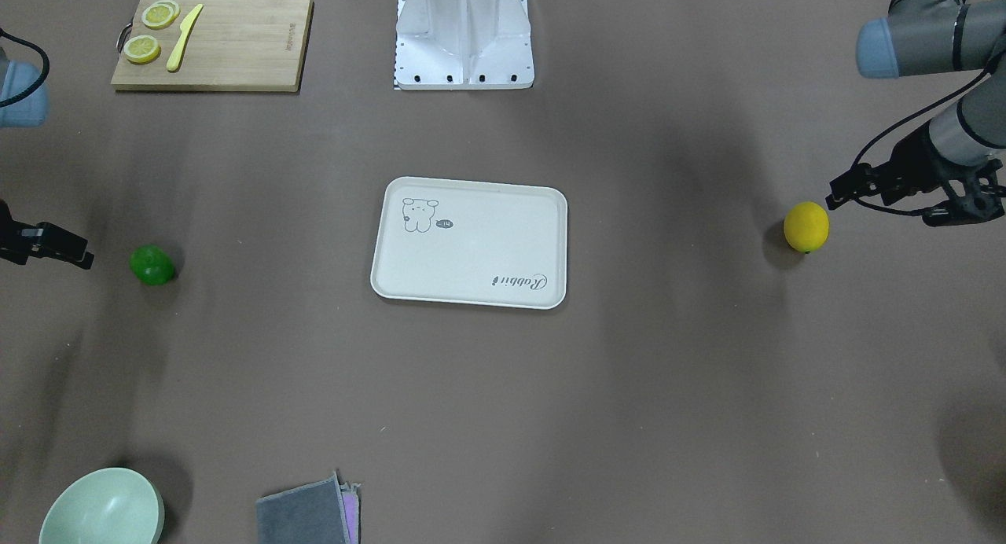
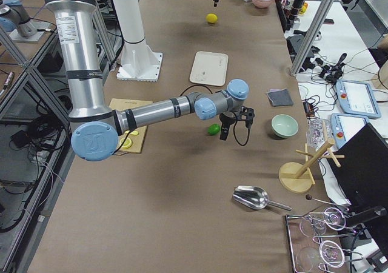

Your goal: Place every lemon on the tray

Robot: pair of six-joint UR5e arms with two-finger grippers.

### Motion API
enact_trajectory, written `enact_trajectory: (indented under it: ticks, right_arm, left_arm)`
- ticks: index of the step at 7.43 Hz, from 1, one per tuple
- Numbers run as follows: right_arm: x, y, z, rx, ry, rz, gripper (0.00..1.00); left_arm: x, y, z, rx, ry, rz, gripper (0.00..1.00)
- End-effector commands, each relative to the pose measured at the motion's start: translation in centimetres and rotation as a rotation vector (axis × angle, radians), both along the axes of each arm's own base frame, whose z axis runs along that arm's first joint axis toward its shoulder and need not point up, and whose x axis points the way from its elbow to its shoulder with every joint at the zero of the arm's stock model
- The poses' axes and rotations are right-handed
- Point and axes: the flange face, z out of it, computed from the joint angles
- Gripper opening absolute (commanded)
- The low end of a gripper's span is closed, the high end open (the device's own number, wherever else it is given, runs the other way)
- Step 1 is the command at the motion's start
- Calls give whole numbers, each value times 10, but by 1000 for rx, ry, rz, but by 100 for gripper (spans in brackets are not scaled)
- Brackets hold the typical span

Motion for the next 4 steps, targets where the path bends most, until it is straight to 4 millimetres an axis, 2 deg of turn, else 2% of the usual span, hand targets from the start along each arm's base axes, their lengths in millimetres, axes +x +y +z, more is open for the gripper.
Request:
enact_trajectory:
  ticks: [1,4]
  right_arm:
    - [-45,11,6,27,-15,-78,100]
    - [-68,10,19,21,-8,-112,100]
  left_arm:
    - [21,4,18,21,9,12,98]
    - [48,13,43,21,24,-7,97]
